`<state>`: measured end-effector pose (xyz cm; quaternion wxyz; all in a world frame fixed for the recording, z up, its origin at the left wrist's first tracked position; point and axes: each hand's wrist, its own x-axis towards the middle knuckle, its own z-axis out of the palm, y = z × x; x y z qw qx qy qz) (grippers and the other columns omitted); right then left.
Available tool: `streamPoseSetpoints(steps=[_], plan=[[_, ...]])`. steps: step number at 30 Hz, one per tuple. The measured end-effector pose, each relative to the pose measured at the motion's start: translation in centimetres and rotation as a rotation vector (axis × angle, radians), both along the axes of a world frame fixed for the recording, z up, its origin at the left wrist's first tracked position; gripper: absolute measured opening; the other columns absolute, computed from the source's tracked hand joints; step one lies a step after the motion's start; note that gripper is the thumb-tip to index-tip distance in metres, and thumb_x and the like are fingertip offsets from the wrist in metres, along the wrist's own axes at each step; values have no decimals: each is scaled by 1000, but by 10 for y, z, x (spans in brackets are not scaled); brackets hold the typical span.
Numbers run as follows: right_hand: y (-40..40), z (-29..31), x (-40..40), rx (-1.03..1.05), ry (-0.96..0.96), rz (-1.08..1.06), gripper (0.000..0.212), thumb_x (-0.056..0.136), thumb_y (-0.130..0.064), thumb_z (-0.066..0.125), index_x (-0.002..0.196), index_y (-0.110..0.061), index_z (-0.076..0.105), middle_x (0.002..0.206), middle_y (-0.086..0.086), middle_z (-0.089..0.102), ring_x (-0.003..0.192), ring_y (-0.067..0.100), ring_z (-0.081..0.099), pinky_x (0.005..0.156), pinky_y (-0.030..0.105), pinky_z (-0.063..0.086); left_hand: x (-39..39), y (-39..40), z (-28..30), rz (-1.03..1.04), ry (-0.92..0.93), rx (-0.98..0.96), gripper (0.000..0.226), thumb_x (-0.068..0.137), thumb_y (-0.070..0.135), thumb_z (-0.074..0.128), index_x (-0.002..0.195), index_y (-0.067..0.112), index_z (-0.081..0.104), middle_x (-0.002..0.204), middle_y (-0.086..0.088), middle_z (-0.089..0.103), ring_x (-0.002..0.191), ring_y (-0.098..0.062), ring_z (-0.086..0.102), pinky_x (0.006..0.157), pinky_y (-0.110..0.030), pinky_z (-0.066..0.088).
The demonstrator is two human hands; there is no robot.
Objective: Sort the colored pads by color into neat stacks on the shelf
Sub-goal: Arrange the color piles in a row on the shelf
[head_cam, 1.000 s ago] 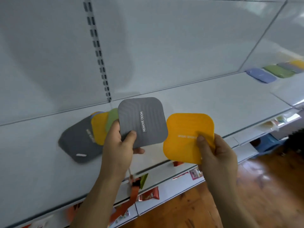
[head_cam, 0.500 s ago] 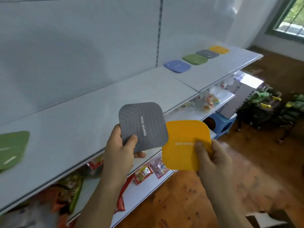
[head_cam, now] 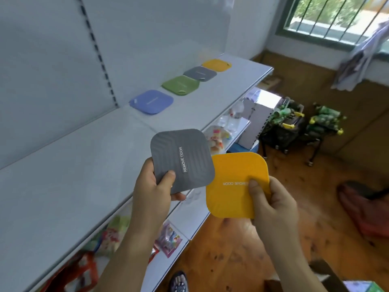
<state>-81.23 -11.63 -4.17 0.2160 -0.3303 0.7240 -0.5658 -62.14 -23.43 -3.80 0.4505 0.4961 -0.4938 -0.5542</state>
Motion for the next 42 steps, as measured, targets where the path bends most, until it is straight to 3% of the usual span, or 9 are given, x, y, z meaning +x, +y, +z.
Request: streamPoseSetpoints(steps=[7, 12, 15, 20, 24, 28, 32, 36, 42], plan=[[-60, 5, -70, -8, -32, -56, 17, 105, -32, 60, 93, -31, 71, 57, -3, 54, 45, 15, 48, 43, 34, 44, -75, -68, 8, -16, 7, -32, 31, 100, -2, 57, 118, 22, 65, 103, 3, 73, 77, -12, 73, 55, -35, 60], [-106, -10, -128, -6, -102, -18, 15, 104, -35, 61, 97, -30, 73, 63, -6, 60, 56, 15, 53, 54, 37, 48, -130, -111, 4, 30, -2, -9, 30, 100, -3, 57, 116, 22, 66, 104, 0, 74, 80, -15, 73, 54, -33, 59], [-137, -16, -176, -15, -116, 28, 17, 103, -35, 62, 91, -28, 72, 61, -8, 59, 54, 12, 51, 55, 34, 42, -172, -136, 1, 95, -13, -11, 28, 100, -2, 57, 115, 20, 65, 105, -5, 74, 86, -21, 72, 54, -34, 58], [-191, -10, -263, -5, -94, 122, 12, 103, -37, 62, 97, -37, 73, 77, -7, 72, 64, 11, 63, 58, 38, 51, -243, -172, 2, 215, -2, 0, 26, 100, -2, 57, 114, 19, 65, 100, 0, 76, 80, -18, 76, 54, -34, 59], [-234, -5, -310, 11, -81, 179, 16, 103, -34, 61, 94, -28, 72, 68, -13, 68, 58, 5, 61, 56, 34, 47, -277, -198, -4, 318, -47, 7, 28, 99, 1, 58, 115, 22, 66, 104, 1, 76, 89, -24, 76, 61, -40, 62], [-281, -7, -336, 16, -85, 249, 11, 102, -41, 61, 99, -36, 71, 73, 4, 72, 68, 34, 71, 61, 54, 59, -293, -239, -5, 397, -44, 6, 32, 99, 1, 59, 120, 23, 66, 111, -4, 76, 95, -30, 75, 63, -43, 63], [-336, -6, -356, 7, -28, 287, 16, 102, -36, 62, 90, -43, 69, 68, -6, 68, 59, 12, 60, 58, 38, 49, -308, -294, 0, 465, 12, -2, 30, 98, -5, 55, 120, 13, 64, 107, -8, 72, 78, -19, 69, 50, -30, 57], [-385, 2, -371, 7, -31, 327, 16, 100, -39, 62, 86, -40, 69, 64, 3, 61, 57, 17, 54, 55, 41, 47, -317, -344, 0, 519, 17, 16, 24, 97, -5, 55, 111, 12, 65, 97, -6, 66, 59, -3, 61, 49, -28, 56], [-453, 4, -396, 35, -20, 382, 13, 101, -45, 61, 92, -38, 68, 61, -6, 59, 60, 22, 54, 59, 40, 48, -333, -394, -5, 589, -68, 57, 25, 97, -5, 53, 115, 12, 60, 99, -3, 63, 50, 1, 62, 54, -35, 60]])
